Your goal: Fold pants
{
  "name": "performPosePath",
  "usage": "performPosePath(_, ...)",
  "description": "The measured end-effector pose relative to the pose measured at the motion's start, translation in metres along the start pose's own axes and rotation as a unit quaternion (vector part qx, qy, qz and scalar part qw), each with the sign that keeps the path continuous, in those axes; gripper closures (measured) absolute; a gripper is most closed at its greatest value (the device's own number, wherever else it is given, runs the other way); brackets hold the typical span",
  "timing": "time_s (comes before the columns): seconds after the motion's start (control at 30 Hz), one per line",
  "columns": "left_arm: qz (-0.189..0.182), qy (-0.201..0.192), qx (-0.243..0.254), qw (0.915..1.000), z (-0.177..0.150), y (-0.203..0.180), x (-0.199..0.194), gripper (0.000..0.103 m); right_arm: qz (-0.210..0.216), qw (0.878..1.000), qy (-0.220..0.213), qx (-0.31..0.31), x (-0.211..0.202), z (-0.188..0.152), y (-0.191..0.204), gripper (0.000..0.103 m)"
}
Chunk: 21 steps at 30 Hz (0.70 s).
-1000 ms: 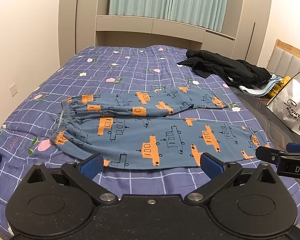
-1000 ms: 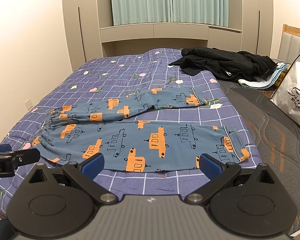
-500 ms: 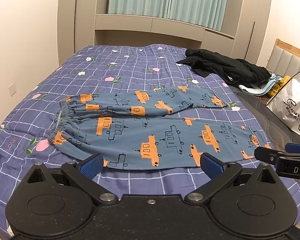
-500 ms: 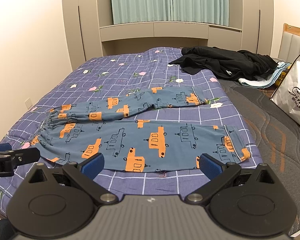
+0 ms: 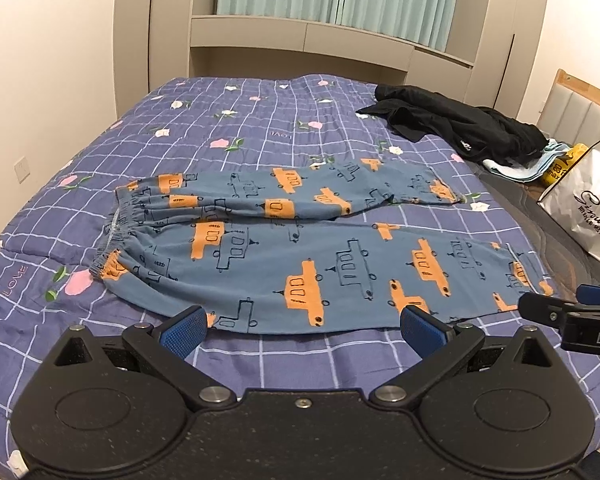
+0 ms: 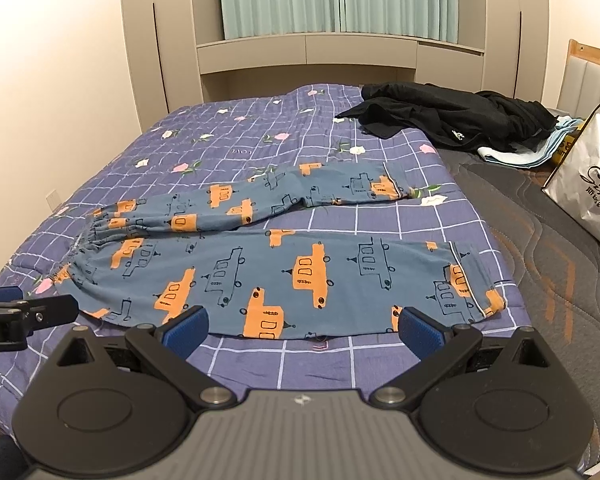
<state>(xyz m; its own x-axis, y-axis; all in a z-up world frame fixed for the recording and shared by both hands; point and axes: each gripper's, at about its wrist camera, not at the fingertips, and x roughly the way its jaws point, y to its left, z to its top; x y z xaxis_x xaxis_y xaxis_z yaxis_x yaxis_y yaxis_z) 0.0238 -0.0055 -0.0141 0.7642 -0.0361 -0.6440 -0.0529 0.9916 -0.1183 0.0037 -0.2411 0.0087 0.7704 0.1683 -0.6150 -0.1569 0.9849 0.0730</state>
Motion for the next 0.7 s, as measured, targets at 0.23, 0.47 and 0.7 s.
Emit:
performPosePath(0.23,0.013,0.014,-0.002,0.9998,0.016,0.021,0.03,0.0,0.001,1.0,0.013,-0.011,0.026,0.011,-0.008,0.0)
performPosePath(0.47,0.034,0.011,0.0,0.9994,0.056,0.052,0.082,0.0,-0.002,0.999,0.015,-0.041,0.072,0.043,-0.021,0.0)
performPosePath(0.7,0.057,0.005,0.013,0.9983,0.124,0.124,0.15,0.0,0.023,0.998,0.017,-0.063,0.146,0.105,-0.038,0.0)
